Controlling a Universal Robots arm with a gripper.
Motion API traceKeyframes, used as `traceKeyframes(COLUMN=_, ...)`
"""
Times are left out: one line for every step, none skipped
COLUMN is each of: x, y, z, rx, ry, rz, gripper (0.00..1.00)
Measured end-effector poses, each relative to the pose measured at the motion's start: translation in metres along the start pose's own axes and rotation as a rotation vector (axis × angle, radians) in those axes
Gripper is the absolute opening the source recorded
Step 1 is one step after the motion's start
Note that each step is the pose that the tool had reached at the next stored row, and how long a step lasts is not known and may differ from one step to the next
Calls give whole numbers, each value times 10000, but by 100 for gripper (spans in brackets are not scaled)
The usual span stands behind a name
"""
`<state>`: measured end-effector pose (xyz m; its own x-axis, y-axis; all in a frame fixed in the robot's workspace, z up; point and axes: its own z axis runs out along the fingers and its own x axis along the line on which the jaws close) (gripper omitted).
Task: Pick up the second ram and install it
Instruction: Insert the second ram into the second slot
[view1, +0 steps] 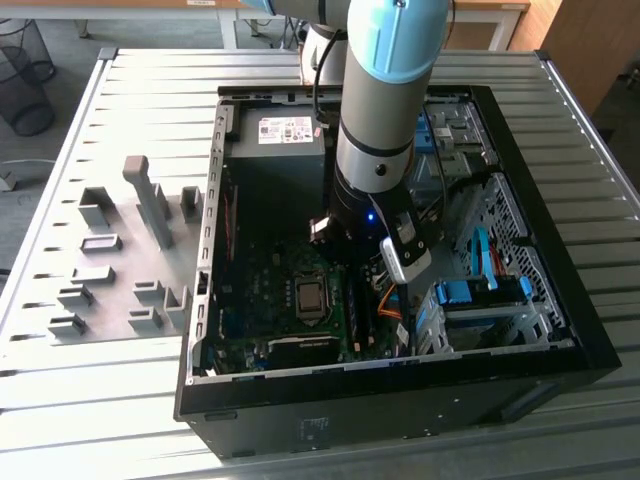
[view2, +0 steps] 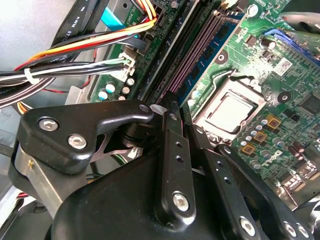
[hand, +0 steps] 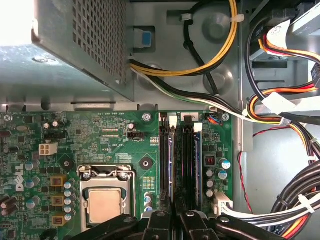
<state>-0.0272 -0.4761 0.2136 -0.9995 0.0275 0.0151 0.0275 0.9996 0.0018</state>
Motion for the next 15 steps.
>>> traceKeyframes(x=0, y=0, z=0, rx=0, ry=0, rz=0, gripper=14)
traceKeyframes(x=0, y=0, z=0, rx=0, ry=0, rz=0, gripper=14)
traceKeyframes(x=0, y=0, z=0, rx=0, ry=0, rz=1, gripper=14)
traceKeyframes(x=0, y=0, z=0, rx=0, ry=0, rz=1, gripper=14)
traceKeyframes(x=0, y=0, z=-1, rx=-1, ry=0, rz=1, gripper=14)
traceKeyframes(x=0, y=0, z=-6, rx=-1, ry=0, rz=1, gripper=14)
traceKeyframes(x=0, y=0, z=-17, rx=-1, ry=-1, rz=1, gripper=14)
traceKeyframes(x=-1, y=0, z=-30, rx=1, ry=0, rz=1, gripper=14)
traceKeyframes(x=-2, y=0, z=-32, rx=-1, ry=0, rz=1, gripper=14)
traceKeyframes(x=-11, y=1, z=-31, rx=-3, ry=0, rz=0, gripper=14)
traceKeyframes(x=-19, y=1, z=-30, rx=-6, ry=0, rz=-1, gripper=14)
traceKeyframes(x=-26, y=1, z=-25, rx=-10, ry=1, rz=0, gripper=14)
traceKeyframes(x=-26, y=1, z=-18, rx=-14, ry=1, rz=0, gripper=14)
traceKeyframes(x=-26, y=1, z=-10, rx=-20, ry=1, rz=-4, gripper=14)
traceKeyframes(x=-26, y=2, z=-4, rx=-25, ry=1, rz=-20, gripper=14)
